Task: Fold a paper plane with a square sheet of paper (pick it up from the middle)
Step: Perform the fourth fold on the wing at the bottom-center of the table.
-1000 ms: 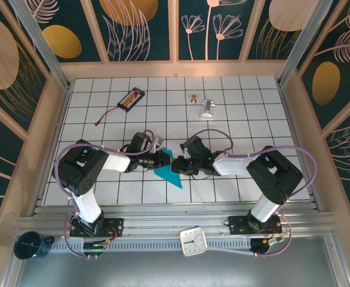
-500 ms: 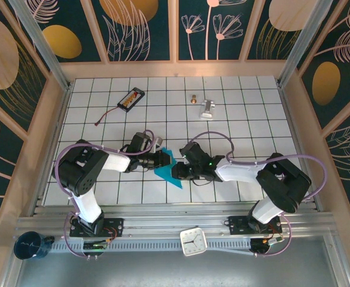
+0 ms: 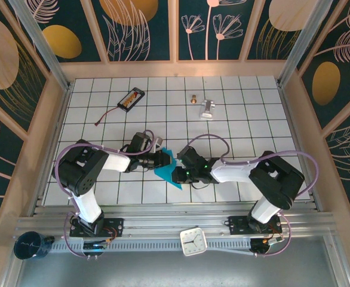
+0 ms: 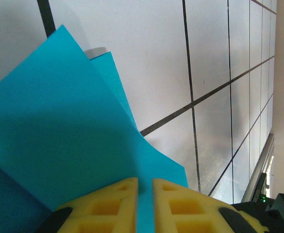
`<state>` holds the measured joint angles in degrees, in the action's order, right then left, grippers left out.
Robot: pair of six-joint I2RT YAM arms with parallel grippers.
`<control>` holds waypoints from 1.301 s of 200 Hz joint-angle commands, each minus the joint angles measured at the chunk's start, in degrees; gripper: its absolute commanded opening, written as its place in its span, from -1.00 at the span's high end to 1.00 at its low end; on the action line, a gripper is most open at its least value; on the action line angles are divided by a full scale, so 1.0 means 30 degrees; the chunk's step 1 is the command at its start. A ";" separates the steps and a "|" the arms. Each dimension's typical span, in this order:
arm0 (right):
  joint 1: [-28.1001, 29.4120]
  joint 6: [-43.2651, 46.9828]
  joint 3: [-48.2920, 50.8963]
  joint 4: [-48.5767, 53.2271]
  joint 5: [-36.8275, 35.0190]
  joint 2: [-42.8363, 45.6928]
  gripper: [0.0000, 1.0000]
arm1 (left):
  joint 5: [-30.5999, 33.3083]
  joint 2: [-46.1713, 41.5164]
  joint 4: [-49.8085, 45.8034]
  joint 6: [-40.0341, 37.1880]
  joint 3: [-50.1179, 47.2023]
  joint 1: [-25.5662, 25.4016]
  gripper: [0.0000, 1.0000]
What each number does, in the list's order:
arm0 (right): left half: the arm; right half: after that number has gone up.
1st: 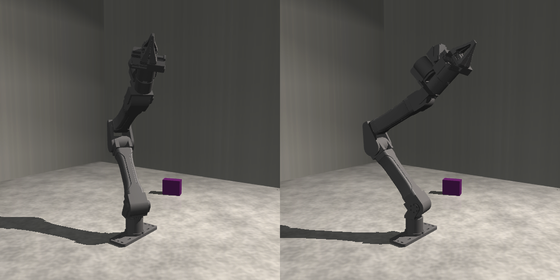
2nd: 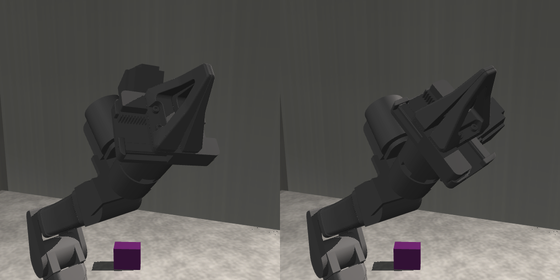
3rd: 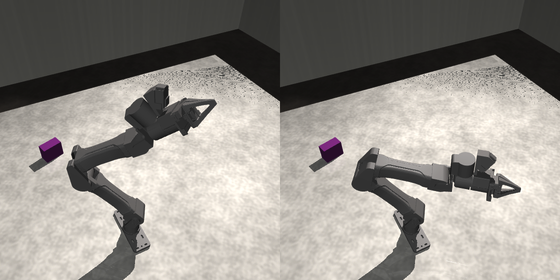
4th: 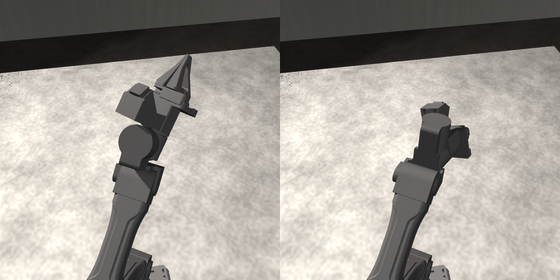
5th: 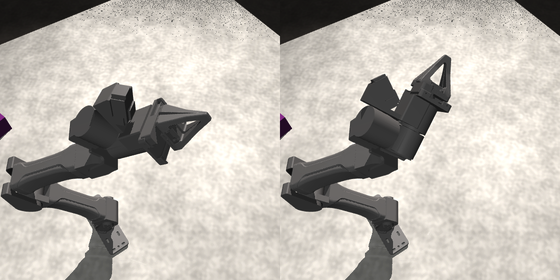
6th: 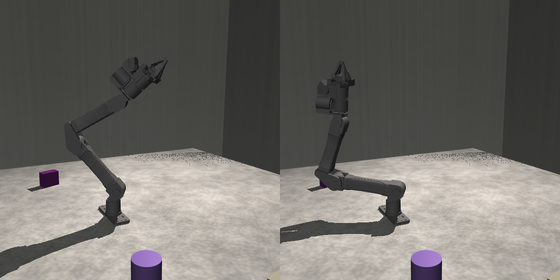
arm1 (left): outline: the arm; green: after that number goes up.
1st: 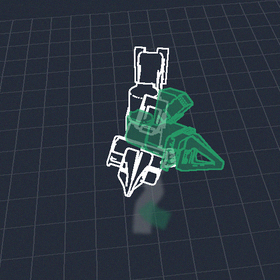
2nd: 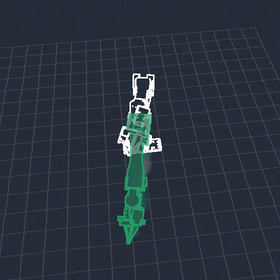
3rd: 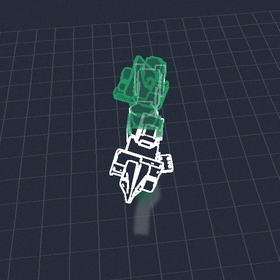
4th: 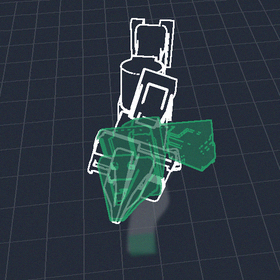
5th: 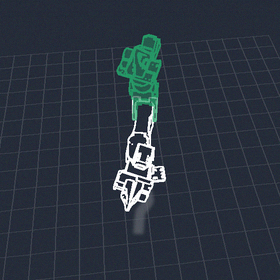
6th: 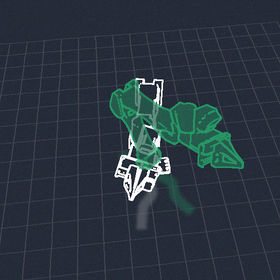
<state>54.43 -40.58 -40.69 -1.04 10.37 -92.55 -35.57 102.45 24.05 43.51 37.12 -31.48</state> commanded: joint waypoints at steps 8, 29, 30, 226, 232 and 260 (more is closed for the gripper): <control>0.0129 0.0659 -0.0328 -0.0995 0.0122 -0.0517 0.65 | 0.0765 0.1180 -0.1525 -0.0586 -0.0466 -0.0004 0.69; 0.0063 0.1019 -0.0213 -0.1529 0.0531 -0.0693 0.70 | 0.0759 0.1136 -0.1516 -0.0586 -0.0482 -0.0005 0.69; 0.0056 0.1032 -0.0210 -0.1558 0.0559 -0.0683 0.70 | 0.0786 0.1144 -0.1515 -0.0586 -0.0481 0.0001 0.69; 0.0709 0.2223 0.0873 0.0710 -0.2156 0.2201 0.46 | 0.0732 0.1151 -0.1556 -0.0564 -0.0480 -0.0006 0.69; 0.0935 0.2304 0.0720 0.0946 -0.2570 0.2195 0.45 | 0.0741 0.1151 -0.1552 -0.0568 -0.0482 0.0001 0.69; 0.1779 0.2446 0.0107 0.1913 -0.3852 0.1802 0.42 | 0.0696 0.1206 -0.1519 -0.0581 -0.0481 -0.0013 0.69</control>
<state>57.93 -34.74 -37.91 -0.43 5.65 -87.31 -35.94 102.69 24.47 43.51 37.12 -31.48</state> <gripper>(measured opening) 0.289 0.153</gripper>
